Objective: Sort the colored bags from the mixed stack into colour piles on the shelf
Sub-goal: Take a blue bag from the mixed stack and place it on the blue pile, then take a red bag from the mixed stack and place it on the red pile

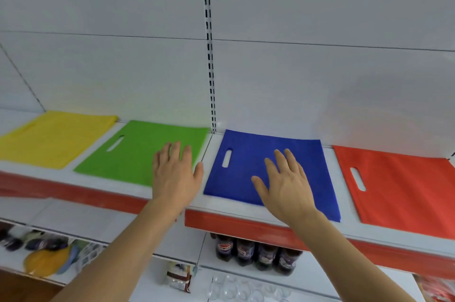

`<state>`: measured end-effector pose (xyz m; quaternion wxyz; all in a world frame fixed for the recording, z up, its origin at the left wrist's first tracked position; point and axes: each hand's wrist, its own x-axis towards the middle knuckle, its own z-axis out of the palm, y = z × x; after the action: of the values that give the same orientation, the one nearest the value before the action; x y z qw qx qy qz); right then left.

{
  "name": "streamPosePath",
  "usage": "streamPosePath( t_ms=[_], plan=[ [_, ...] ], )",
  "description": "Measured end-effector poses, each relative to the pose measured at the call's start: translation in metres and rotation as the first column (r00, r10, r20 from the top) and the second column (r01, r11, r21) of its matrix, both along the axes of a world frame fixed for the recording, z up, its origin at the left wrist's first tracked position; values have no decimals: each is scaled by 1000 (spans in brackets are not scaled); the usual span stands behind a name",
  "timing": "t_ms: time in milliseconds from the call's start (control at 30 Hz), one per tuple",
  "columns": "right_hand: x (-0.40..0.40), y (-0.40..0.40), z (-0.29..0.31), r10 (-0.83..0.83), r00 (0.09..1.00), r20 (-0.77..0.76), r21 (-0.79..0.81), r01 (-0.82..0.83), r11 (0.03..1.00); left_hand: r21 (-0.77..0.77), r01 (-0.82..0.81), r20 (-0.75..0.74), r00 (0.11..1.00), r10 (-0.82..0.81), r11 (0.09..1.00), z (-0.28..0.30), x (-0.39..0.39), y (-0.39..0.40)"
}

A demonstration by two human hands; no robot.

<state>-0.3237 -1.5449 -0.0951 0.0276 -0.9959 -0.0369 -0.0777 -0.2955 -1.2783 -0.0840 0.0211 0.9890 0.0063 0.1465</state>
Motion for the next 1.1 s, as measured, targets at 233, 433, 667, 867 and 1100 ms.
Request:
streamPosePath(
  t_ms=[233, 433, 667, 867, 1100],
  plan=[
    [9, 131, 15, 196, 979, 58, -27, -195, 981, -1, -135, 31, 990, 135, 991, 9, -34, 120],
    [9, 284, 20, 326, 941, 90, -22, -325, 945, -23, -225, 61, 972, 226, 974, 12, -69, 257],
    [1, 447, 7, 475, 874, 99, 12, -479, 878, -44, -384, 73, 920, 386, 922, 5, -112, 402],
    [25, 578, 3, 594, 792, 142, 35, -604, 797, -83, -497, 82, 860, 503, 864, 1, -121, 510],
    [77, 714, 3, 657, 739, 148, 68, -670, 739, -2, -559, 60, 828, 558, 829, 8, -95, 634]
  ],
)
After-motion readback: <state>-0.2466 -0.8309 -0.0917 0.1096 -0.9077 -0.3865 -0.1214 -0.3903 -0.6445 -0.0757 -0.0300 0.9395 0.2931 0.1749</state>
